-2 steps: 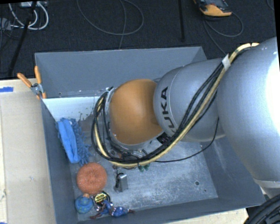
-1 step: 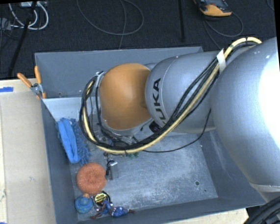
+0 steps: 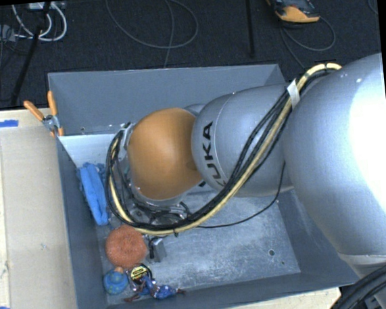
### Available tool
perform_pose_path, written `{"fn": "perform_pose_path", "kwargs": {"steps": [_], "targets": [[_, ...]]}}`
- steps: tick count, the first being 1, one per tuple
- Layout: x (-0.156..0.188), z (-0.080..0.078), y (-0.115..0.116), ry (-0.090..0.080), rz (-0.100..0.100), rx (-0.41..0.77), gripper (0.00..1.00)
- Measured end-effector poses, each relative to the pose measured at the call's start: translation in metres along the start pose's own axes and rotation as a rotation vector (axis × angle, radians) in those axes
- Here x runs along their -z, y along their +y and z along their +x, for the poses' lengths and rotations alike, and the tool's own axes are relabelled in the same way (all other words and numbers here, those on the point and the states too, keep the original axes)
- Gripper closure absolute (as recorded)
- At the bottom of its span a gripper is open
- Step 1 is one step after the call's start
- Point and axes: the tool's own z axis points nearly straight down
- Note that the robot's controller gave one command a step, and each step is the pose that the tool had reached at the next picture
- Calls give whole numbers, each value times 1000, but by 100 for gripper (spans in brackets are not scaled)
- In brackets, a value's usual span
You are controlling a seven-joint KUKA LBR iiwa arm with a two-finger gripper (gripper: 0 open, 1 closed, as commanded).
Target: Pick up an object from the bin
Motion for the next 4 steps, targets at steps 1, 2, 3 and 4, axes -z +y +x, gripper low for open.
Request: {"fn": "perform_pose_path", "kwargs": {"steps": [1,2,3,4], "targets": [[-31,-13,23,0,1,-241,100],[-33,-15,24,-1,1,-243,100],[-29,-14,24,0,1,-243,100],[-12,-12,25,6,0,-243,100]]}}
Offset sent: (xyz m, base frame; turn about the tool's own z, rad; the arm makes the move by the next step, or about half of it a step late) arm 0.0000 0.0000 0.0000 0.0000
